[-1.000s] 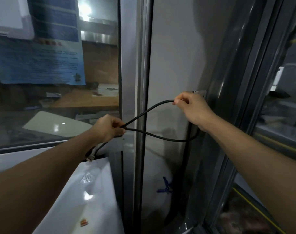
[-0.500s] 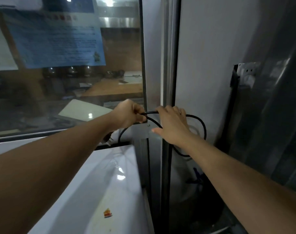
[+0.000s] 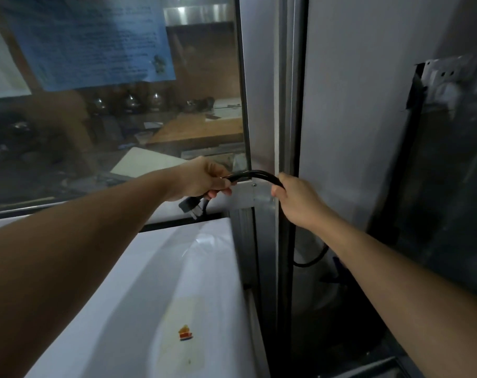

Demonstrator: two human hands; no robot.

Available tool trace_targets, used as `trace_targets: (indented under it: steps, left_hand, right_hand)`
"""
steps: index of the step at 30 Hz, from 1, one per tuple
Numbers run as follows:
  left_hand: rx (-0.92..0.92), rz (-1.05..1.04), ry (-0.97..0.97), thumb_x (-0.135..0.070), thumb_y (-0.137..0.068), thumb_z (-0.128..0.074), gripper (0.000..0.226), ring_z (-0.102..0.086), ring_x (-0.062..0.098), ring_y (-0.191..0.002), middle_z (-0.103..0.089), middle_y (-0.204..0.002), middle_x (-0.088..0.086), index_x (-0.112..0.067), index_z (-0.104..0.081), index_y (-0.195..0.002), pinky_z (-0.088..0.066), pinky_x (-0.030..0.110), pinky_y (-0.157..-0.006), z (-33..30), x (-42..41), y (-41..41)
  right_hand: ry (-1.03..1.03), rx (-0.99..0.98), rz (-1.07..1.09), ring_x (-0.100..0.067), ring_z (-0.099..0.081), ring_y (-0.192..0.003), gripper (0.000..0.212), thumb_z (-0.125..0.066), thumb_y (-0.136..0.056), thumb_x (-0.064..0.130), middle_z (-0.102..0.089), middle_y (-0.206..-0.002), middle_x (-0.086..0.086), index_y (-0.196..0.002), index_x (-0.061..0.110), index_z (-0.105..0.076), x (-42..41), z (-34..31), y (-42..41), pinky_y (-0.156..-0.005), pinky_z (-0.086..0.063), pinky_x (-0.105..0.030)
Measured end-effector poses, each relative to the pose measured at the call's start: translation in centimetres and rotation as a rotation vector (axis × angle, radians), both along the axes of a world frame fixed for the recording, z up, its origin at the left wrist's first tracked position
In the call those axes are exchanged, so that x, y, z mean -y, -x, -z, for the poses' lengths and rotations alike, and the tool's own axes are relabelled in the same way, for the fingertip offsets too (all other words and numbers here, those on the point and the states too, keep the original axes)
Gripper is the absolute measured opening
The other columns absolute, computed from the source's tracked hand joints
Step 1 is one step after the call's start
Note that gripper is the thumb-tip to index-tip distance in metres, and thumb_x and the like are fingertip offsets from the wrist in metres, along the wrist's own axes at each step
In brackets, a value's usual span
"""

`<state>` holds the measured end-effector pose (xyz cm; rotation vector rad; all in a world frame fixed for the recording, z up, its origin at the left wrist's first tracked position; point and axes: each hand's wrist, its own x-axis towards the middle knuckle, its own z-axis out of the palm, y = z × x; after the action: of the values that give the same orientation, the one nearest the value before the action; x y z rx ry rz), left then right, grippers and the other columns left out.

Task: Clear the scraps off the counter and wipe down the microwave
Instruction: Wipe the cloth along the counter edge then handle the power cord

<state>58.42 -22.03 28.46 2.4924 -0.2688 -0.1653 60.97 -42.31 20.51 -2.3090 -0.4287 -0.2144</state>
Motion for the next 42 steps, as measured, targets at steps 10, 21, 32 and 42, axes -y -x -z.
trace_targets:
  steps: [10, 21, 32, 42]
  left_hand:
    - [0.143, -0.021, -0.158, -0.012, -0.09, -0.059, 0.016, -0.06, 0.028, -0.084, -0.069, -0.096, 0.012, -0.02, -0.071, -0.087, -0.049, 0.032, -0.078, 1.6, 1.1, -1.4]
    - [0.386, 0.024, -0.363, -0.003, -0.082, -0.065, 0.026, -0.057, 0.013, -0.09, -0.064, -0.103, 0.001, -0.011, -0.067, -0.106, -0.042, 0.019, -0.077, 3.0, 0.3, -1.2]
    - [0.468, -0.048, -0.605, -0.021, -0.08, -0.068, 0.024, -0.055, 0.022, -0.093, -0.059, -0.103, 0.0, -0.024, -0.068, -0.104, -0.051, 0.036, -0.074, 3.8, -3.3, 0.3]
    - [0.526, -0.025, -0.706, -0.029, -0.084, -0.062, 0.024, -0.057, 0.025, -0.095, -0.06, -0.104, -0.001, -0.026, -0.063, -0.108, -0.045, 0.03, -0.065, 4.2, -3.6, 0.8]
  right_hand:
    - [0.529, 0.285, 0.108, -0.025, -0.054, -0.093, 0.031, -0.046, -0.097, 0.033, -0.05, -0.108, -0.01, -0.106, 0.006, -0.057, -0.5, 1.5, 0.0, -0.071, -0.039, -0.03]
    - [0.315, 0.146, 0.084, -0.02, -0.051, -0.077, 0.017, -0.051, -0.095, 0.019, -0.052, -0.088, -0.007, -0.09, 0.006, -0.059, -1.9, 2.6, -0.5, -0.065, -0.038, -0.028]
    - [-0.035, 0.022, 0.168, -0.03, -0.066, -0.071, 0.026, -0.057, -0.092, 0.021, -0.064, -0.079, -0.018, -0.076, 0.0, -0.057, -3.2, 4.3, -0.5, -0.071, -0.056, -0.043]
    - [-0.308, -0.134, 0.23, -0.027, -0.069, -0.067, 0.022, -0.058, -0.092, 0.017, -0.066, -0.086, -0.018, -0.083, -0.003, -0.059, -4.5, 5.6, -0.7, -0.066, -0.059, -0.038]
